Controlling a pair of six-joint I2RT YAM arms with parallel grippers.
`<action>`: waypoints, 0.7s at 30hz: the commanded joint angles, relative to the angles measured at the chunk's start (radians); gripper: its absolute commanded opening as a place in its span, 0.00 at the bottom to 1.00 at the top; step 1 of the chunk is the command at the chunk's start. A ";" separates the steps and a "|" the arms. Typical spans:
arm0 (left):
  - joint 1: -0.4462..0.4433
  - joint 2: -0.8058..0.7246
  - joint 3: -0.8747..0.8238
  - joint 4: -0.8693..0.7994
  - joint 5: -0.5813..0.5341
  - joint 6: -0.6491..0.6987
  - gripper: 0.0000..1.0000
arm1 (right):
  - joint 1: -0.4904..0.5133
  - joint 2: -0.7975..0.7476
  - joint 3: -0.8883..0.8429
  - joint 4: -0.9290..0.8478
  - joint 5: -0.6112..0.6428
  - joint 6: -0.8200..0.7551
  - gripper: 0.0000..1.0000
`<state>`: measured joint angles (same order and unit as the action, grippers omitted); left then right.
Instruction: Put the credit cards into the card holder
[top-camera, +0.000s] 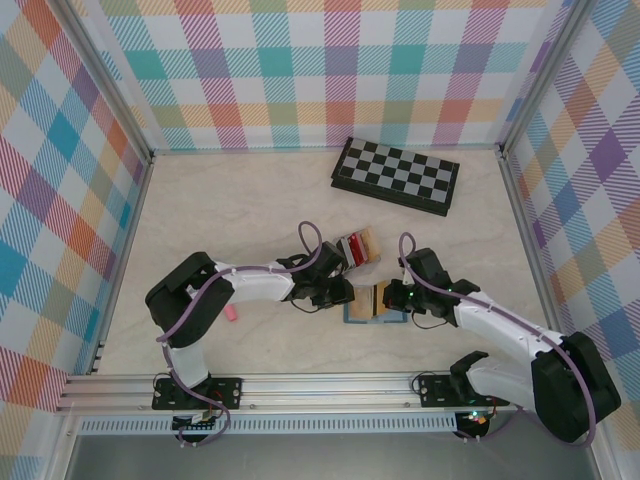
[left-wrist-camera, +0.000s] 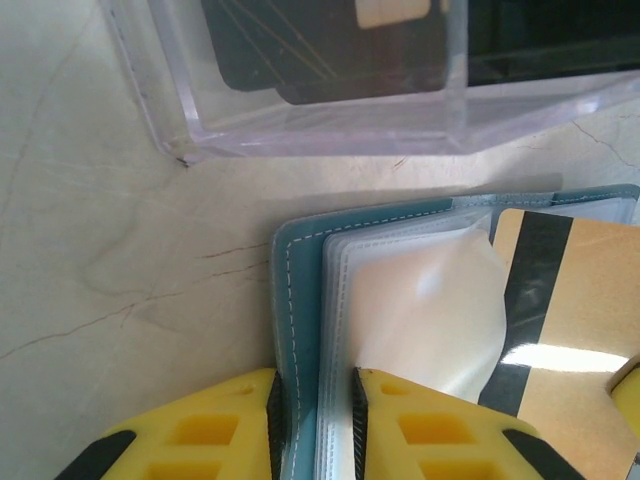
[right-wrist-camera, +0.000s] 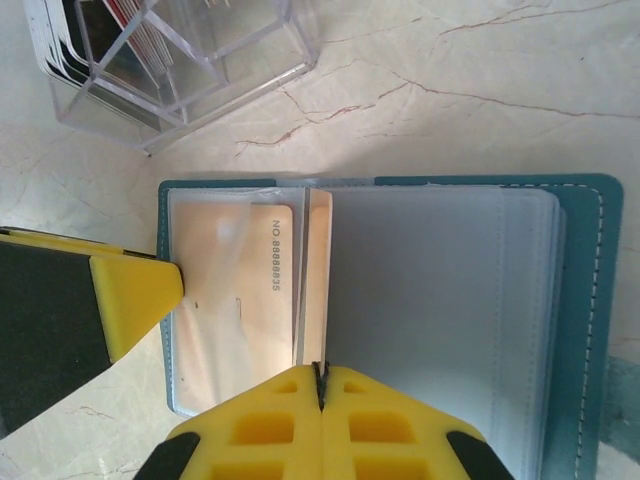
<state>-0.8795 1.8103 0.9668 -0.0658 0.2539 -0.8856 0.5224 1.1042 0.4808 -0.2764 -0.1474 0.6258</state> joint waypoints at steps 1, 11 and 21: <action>-0.012 0.042 -0.002 -0.052 -0.007 0.003 0.24 | -0.003 0.008 -0.032 0.002 -0.050 -0.030 0.02; -0.012 0.046 0.004 -0.051 -0.004 0.004 0.24 | -0.002 -0.011 -0.043 0.035 -0.091 0.001 0.02; -0.012 0.040 -0.002 -0.048 -0.007 0.001 0.24 | -0.002 -0.054 -0.014 0.006 -0.050 0.009 0.02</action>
<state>-0.8799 1.8175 0.9699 -0.0563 0.2573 -0.8860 0.5125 1.0359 0.4599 -0.2680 -0.1955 0.6231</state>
